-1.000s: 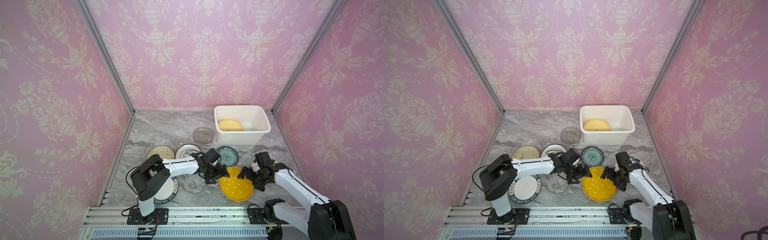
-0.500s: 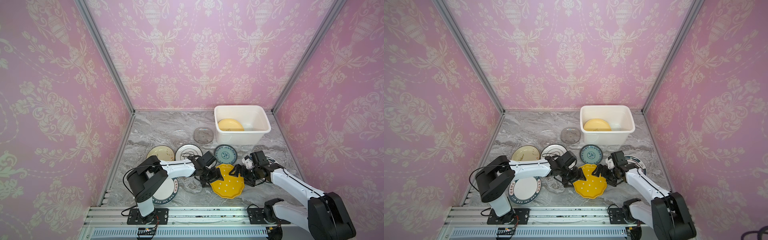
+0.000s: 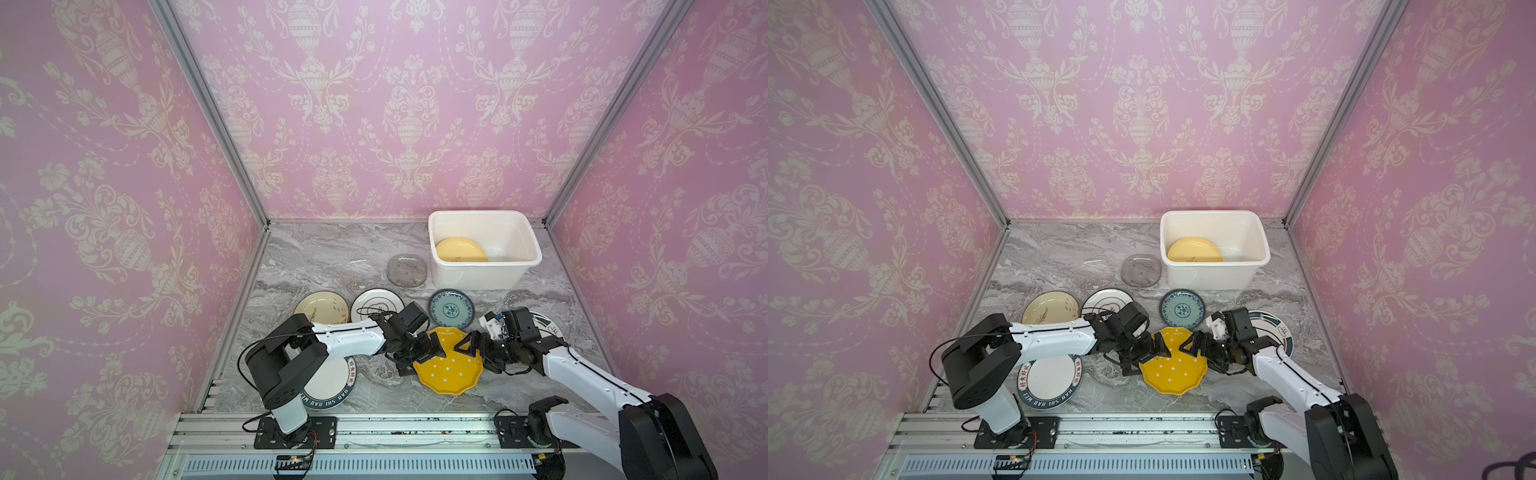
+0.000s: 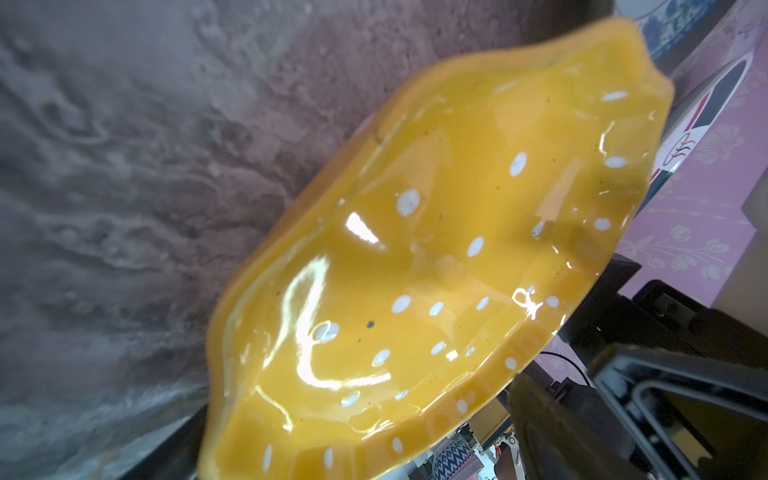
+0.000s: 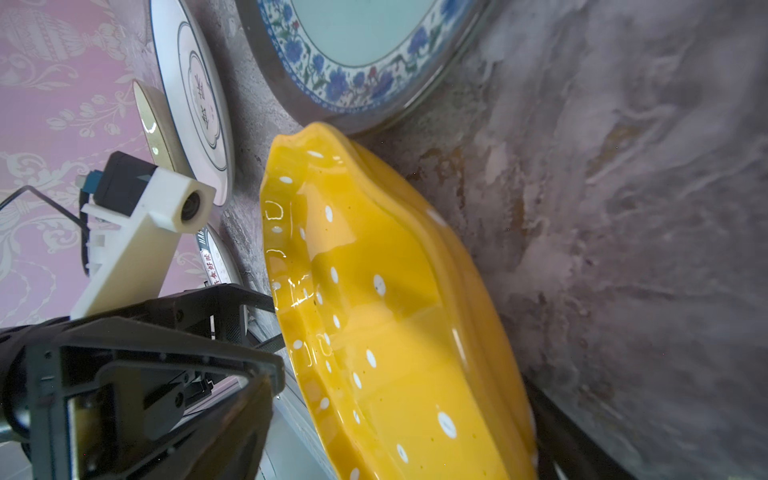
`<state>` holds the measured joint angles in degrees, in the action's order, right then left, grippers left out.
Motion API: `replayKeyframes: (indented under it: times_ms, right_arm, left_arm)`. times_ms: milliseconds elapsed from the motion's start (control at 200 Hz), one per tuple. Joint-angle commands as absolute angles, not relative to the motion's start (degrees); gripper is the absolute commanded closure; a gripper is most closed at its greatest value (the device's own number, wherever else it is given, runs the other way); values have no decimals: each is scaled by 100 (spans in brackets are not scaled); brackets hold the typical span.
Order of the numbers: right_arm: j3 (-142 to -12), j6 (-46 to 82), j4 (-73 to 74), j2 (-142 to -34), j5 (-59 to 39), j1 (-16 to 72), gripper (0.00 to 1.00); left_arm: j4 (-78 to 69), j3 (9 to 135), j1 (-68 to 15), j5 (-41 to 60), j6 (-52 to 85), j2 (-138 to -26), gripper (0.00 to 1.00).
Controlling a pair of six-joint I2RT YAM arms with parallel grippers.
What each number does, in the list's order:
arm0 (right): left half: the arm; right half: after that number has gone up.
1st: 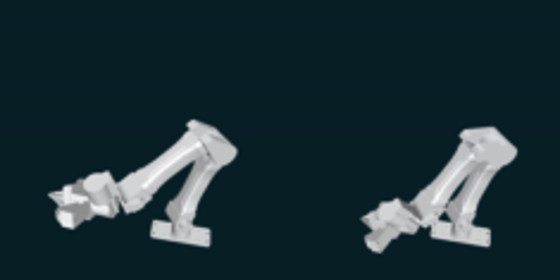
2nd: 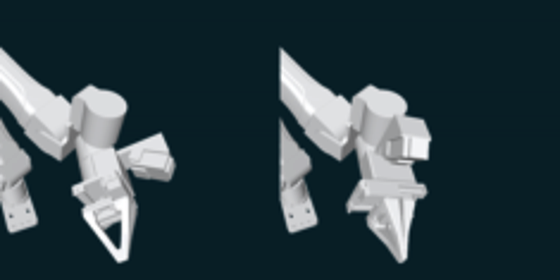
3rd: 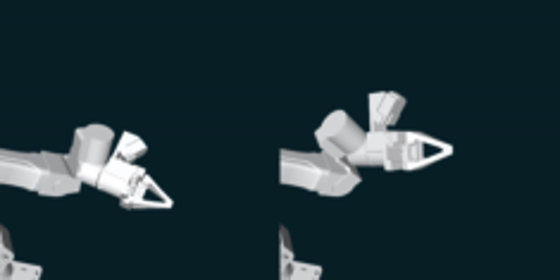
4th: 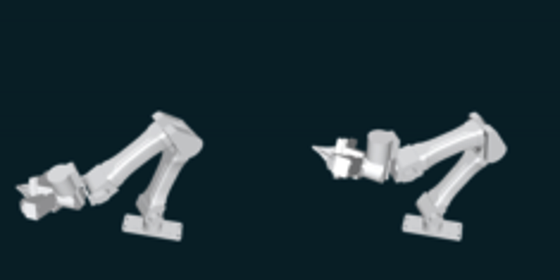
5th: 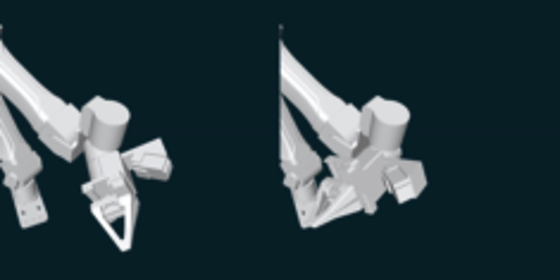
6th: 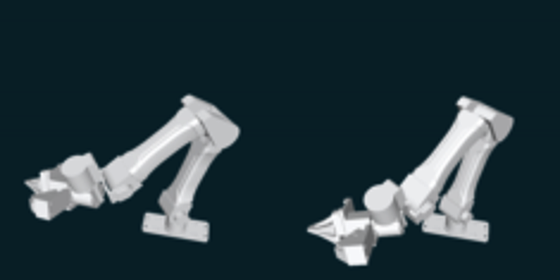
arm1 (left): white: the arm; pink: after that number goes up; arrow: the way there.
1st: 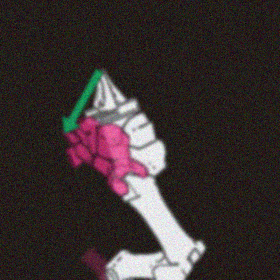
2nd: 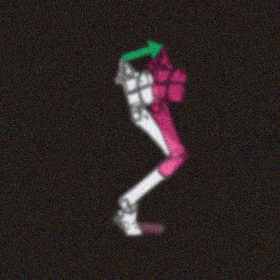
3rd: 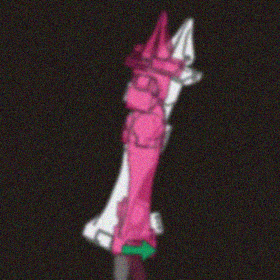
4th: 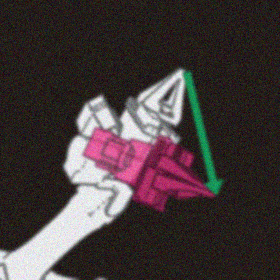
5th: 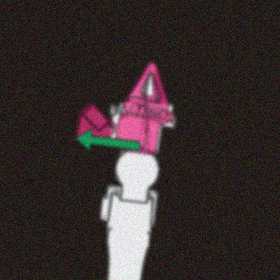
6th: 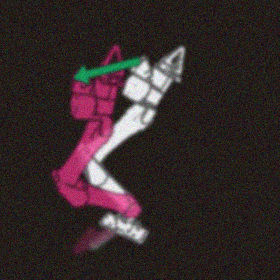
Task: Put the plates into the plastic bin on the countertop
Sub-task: 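Grip and tilt up the yellow polka-dot plate with both grippers, then carry the yellow plate to the bin with right gripper while left releases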
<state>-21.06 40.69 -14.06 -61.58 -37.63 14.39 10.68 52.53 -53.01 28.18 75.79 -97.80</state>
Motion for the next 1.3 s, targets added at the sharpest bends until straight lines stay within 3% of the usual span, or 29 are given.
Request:
replayKeyframes:
  times_ms: [0,310,901,1296]
  right_arm:
    - [-2007,4479,-476,-5935,-4740,1536,13]
    - [-1855,4837,201,-5698,-5030,1572,14]
    - [-1899,4723,135,-6116,-4729,1652,43]
    - [-2024,4478,-342,-5938,-4618,1652,68]
  left_arm:
    - [639,5119,-5334,2839,7668,-9798,2]
    - [501,5054,-5344,2841,7776,-9791,2]
    - [467,5115,-5345,2926,7799,-9907,2]
    - [466,5074,-5352,2857,7800,-9831,2]
